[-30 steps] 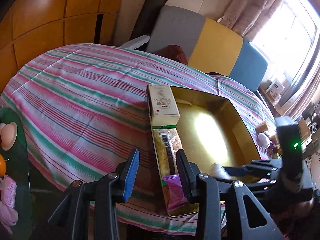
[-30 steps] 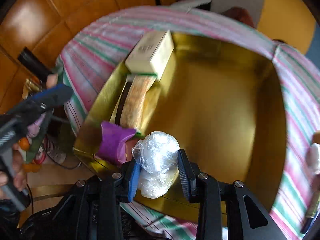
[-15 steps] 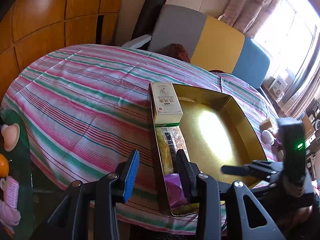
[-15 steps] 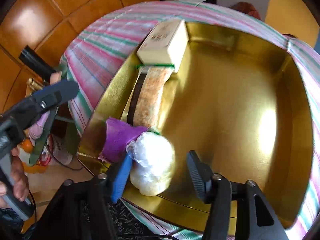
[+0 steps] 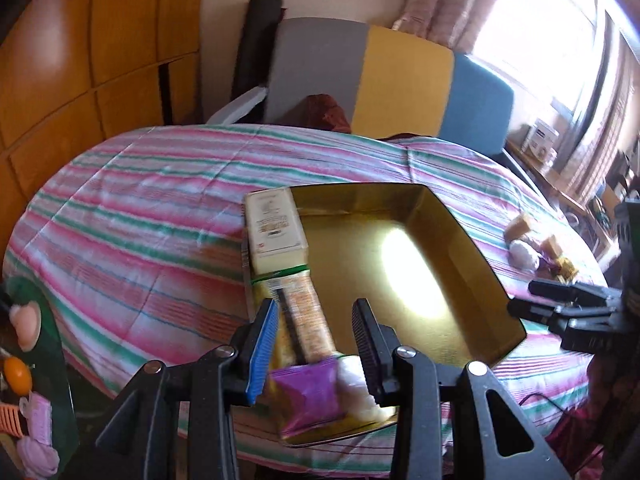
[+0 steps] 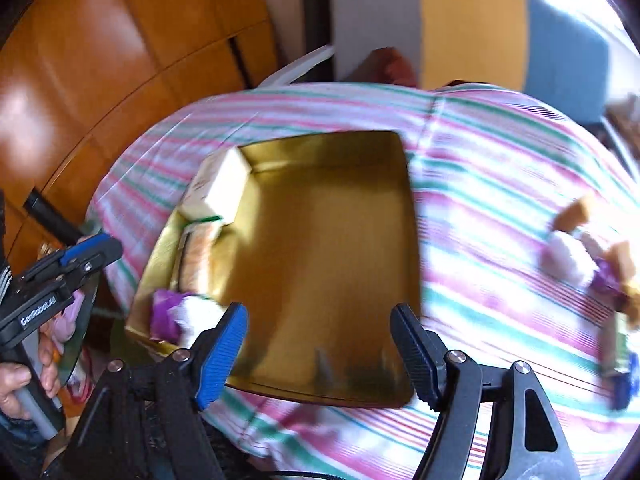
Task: Organize objects
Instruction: 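Drop the plastic-wrapped ball into the tray by opening the right gripper, then grasp the second plastic-wrapped ball with the left gripper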
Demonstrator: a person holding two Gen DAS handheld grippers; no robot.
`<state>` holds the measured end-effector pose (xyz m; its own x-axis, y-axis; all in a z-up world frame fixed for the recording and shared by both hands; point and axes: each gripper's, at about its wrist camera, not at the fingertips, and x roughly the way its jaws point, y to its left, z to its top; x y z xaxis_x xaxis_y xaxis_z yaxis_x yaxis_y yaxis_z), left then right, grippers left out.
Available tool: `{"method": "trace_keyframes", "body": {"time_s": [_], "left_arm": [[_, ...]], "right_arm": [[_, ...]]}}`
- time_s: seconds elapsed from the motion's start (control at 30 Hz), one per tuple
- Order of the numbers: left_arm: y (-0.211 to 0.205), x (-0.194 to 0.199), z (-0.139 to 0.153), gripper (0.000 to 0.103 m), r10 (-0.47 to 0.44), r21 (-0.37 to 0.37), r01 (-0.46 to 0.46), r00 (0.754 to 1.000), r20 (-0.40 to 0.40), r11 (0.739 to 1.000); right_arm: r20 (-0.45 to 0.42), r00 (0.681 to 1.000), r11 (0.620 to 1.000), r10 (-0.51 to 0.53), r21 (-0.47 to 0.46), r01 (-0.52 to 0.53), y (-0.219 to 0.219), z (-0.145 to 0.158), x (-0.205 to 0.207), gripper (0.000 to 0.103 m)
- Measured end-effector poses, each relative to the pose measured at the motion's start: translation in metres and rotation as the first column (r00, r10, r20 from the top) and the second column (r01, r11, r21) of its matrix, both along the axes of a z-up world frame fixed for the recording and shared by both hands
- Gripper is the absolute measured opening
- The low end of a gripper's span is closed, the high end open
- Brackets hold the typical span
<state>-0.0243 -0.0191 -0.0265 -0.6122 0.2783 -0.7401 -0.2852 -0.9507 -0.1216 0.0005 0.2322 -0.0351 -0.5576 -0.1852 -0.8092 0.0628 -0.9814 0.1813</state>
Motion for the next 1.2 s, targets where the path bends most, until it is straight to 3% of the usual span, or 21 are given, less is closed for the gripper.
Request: {"method": "trace_keyframes", "body": {"time_s": [0.3,0.5,0.67,0.83,0.9,0.97,1.03,1.2], "left_arm": [[0.058,0.006,0.009,0.038,-0.102,-0.080,0.099,0.995,-0.024,0.992],[0.089,0.003,0.008,0.038,-0.144,-0.102,0.143,0.990,-0.002,0.984],[0.112,-0.002,0.006,0.038,-0.197,-0.095,0.199,0.980,0.029,0.975],[0.146,-0.009,0.008,0.038,-0.261,-0.085,0.267,0.963,0.069,0.960],[0.161,-0.015,0.007,0.038,-0.282,-0.068,0.290,0.954,0.106,0.955],[0.179,-0.020,0.004,0.038,-0.307,-0.048,0.315,0.943,0.132,0.948],[0.201,-0.023,0.003,0.038,-0.337,-0.054,0.347,0.931,0.142,0.936],[0.262,-0.029,0.000,0.038,-0.416,-0.014,0.426,0.890,0.188,0.905]], "right_arm": [[-0.054,0.978,0.979,-0.203,0.006,0.204,0.092,0.014,0.023,0.077],[-0.107,0.930,0.935,-0.350,0.026,0.355,0.156,0.022,0.038,0.081],[-0.153,0.844,0.850,-0.515,0.034,0.525,0.226,0.023,0.051,0.081],[-0.149,0.702,0.708,-0.696,0.022,0.706,0.295,-0.001,0.067,0.081],[-0.095,0.636,0.641,-0.766,-0.044,0.766,0.317,-0.012,0.078,0.081],[-0.076,0.595,0.600,-0.800,-0.110,0.793,0.329,-0.015,0.087,0.081],[-0.072,0.583,0.588,-0.809,-0.122,0.800,0.332,-0.015,0.091,0.081],[-0.032,0.591,0.588,-0.806,-0.157,0.793,0.333,-0.020,0.090,0.081]]}}
